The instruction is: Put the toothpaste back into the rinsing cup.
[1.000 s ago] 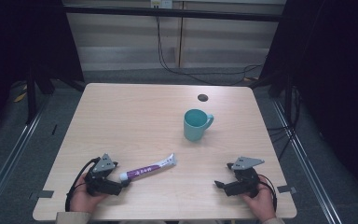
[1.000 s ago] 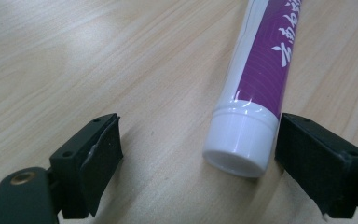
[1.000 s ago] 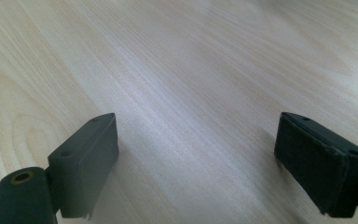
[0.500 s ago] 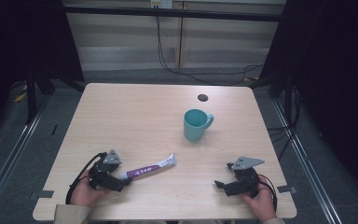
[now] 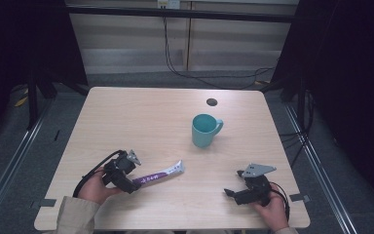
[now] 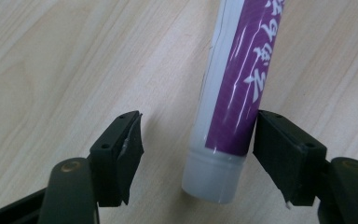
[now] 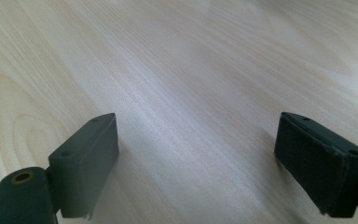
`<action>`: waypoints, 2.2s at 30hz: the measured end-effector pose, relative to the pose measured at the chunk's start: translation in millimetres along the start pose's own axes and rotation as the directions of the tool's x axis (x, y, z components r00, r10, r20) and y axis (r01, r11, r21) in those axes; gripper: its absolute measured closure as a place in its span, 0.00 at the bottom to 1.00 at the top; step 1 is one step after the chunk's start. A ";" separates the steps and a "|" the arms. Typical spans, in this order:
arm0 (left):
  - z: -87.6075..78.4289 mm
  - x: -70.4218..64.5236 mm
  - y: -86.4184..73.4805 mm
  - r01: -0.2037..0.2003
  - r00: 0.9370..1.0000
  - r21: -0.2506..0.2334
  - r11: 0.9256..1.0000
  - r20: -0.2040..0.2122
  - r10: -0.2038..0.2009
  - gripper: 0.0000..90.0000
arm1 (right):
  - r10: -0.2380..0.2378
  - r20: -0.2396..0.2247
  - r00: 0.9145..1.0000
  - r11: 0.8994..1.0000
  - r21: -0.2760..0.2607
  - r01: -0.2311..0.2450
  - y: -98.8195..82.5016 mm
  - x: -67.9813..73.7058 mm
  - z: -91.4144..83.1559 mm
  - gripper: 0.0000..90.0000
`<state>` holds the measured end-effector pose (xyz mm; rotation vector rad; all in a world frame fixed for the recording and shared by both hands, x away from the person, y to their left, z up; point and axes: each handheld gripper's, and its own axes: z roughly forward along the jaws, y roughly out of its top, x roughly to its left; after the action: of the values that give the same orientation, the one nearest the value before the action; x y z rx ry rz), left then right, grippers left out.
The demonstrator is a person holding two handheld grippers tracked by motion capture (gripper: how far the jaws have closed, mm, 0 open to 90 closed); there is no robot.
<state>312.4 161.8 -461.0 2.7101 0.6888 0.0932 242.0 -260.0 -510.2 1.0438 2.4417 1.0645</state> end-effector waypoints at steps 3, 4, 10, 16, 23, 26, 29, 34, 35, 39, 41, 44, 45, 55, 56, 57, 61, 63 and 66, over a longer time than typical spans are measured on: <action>2.7 -2.3 8.4 -0.018 1.000 0.034 0.999 -0.001 0.018 0.39 | -0.001 0.001 1.000 1.000 0.001 0.001 0.0 0.0 -0.1 0.14; 3.1 -2.6 9.5 -0.025 1.000 0.042 0.999 0.001 0.025 0.40 | -0.001 0.000 1.000 1.000 0.000 0.001 0.0 0.0 0.0 0.14; 7.9 -8.5 19.9 -0.063 0.998 0.086 0.994 0.017 0.062 0.45 | -0.001 0.001 1.000 1.000 0.000 0.001 0.0 0.0 -0.1 0.14; 11.8 -9.8 28.3 -0.070 0.997 0.133 0.989 0.025 0.067 0.48 | 0.000 0.001 1.000 1.000 0.000 0.000 0.0 0.0 0.0 0.14; 16.7 -10.0 33.0 -0.060 0.998 0.149 0.987 0.035 0.055 0.50 | 0.000 0.001 1.000 1.000 0.000 0.000 0.0 0.0 -0.1 0.14; 18.4 -10.1 37.5 -0.082 0.996 0.160 0.984 0.039 0.077 0.51 | 0.000 0.001 1.000 1.000 0.000 0.000 0.0 0.0 0.0 0.14; 20.7 -12.2 41.4 -0.084 0.996 0.163 0.983 0.042 0.078 0.56 | -0.001 0.001 1.000 1.000 0.000 0.001 0.0 0.0 -0.1 0.14; 21.6 -12.6 45.9 -0.089 0.995 0.168 0.982 0.054 0.081 0.67 | 0.000 0.001 1.000 1.000 0.000 0.000 0.0 0.0 0.0 0.14; 21.5 -13.4 47.2 -0.104 0.994 0.179 0.978 0.056 0.096 0.69 | 0.000 0.001 1.000 1.000 0.000 0.000 0.0 0.0 0.0 0.14; 20.7 -12.6 50.2 -0.085 0.995 0.197 0.977 0.063 0.073 0.79 | 0.000 0.001 1.000 1.000 0.000 0.000 0.0 0.0 0.0 0.14; 19.7 -12.5 50.4 -0.085 0.995 0.197 0.977 0.061 0.075 0.81 | -0.001 0.001 1.000 1.000 0.000 0.001 0.0 0.0 0.0 0.14; 18.8 -14.4 47.3 -0.080 0.996 0.166 0.983 0.044 0.074 0.82 | -0.006 -0.001 1.000 1.000 0.001 0.006 0.0 -0.1 0.0 0.14; 18.4 -13.9 45.6 -0.073 0.997 0.155 0.985 0.047 0.066 0.82 | -0.006 -0.001 1.000 1.000 0.001 0.006 0.0 -0.1 0.0 0.14; 8.3 -9.9 38.0 -0.015 0.996 0.016 1.000 0.087 0.013 0.83 | 0.009 0.006 1.000 1.000 0.001 -0.009 0.4 0.2 0.4 0.14; 7.5 -9.5 38.0 -0.016 0.996 0.007 1.000 0.091 0.015 0.83 | 0.012 0.008 1.000 1.000 0.001 -0.012 0.6 0.3 0.3 0.14; 6.5 -9.2 37.9 -0.012 0.996 -0.002 1.000 0.091 0.012 0.83 | 0.013 0.009 1.000 1.000 0.001 -0.013 0.7 0.4 0.4 0.14; 3.0 -7.5 37.4 0.009 0.995 -0.058 0.998 0.102 -0.003 0.83 | 0.017 0.003 1.000 1.000 0.005 -0.017 2.5 0.0 0.3 0.16; 2.7 -7.4 37.5 0.013 0.994 -0.065 0.998 0.107 -0.006 0.83 | 0.021 0.001 1.000 1.000 0.007 -0.021 4.6 0.2 0.6 0.16; 1.3 -8.1 38.1 0.019 0.993 -0.085 0.996 0.116 -0.010 0.83 | 0.024 -0.014 1.000 1.000 0.001 -0.024 10.4 1.0 1.6 0.16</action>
<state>322.8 126.1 -449.0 2.6046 0.6550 -0.0360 247.4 -253.6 -503.8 1.0719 2.4464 1.0816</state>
